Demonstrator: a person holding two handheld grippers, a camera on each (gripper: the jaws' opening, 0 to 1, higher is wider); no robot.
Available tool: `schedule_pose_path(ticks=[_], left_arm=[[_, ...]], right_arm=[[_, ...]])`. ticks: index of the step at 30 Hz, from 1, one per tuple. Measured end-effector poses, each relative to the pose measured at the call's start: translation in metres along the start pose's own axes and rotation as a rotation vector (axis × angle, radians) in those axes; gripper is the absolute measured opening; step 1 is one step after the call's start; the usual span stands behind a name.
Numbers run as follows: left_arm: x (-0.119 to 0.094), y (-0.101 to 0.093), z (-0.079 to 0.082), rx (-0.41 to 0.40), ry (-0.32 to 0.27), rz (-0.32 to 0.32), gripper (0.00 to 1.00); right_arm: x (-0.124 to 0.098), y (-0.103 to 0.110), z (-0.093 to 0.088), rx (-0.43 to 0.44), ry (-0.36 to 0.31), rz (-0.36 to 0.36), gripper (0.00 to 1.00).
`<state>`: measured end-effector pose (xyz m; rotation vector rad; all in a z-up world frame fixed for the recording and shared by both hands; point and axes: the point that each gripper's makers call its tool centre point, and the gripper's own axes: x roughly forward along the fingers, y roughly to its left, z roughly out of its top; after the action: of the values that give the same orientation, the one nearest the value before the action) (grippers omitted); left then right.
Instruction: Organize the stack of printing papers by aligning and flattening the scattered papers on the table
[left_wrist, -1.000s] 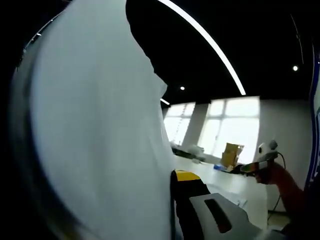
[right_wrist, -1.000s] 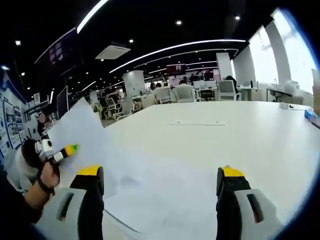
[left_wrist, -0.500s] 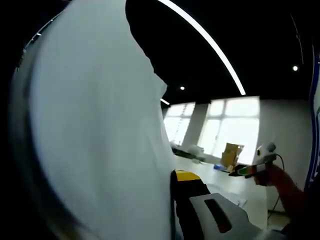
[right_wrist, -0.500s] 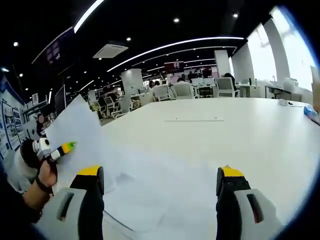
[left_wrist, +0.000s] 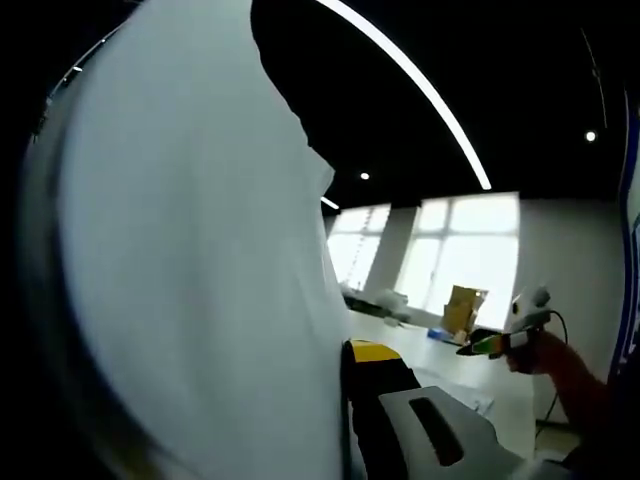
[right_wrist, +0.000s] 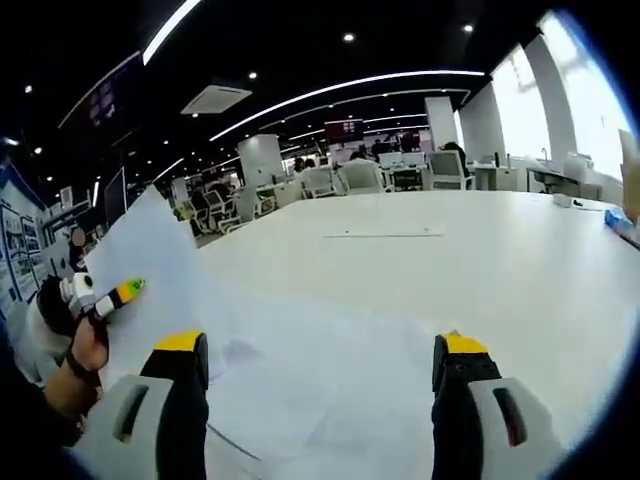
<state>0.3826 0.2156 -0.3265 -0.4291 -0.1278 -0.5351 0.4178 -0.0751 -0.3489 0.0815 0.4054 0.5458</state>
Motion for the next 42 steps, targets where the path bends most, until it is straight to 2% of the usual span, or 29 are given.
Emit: schedule_pose_path(ticks=[23,32,39,42], left_arm=[[0.0,0.0,-0.001,0.0,0.003,0.0,0.07],[0.0,0.001,0.0,0.001,0.003,-0.001,0.07],[0.0,0.001,0.0,0.0,0.002,-0.001,0.07],[0.0,0.001,0.001,0.0,0.002,-0.001,0.07]], right_arm=[[0.005,-0.012,-0.014,0.014,0.025,-0.026,0.87],[0.007,-0.018,-0.014,0.034,0.009,-0.042,0.85],[0.009,-0.019,-0.021,0.038,0.02,-0.043,0.85],[0.01,-0.019,-0.021,0.03,0.001,-0.043,0.85]])
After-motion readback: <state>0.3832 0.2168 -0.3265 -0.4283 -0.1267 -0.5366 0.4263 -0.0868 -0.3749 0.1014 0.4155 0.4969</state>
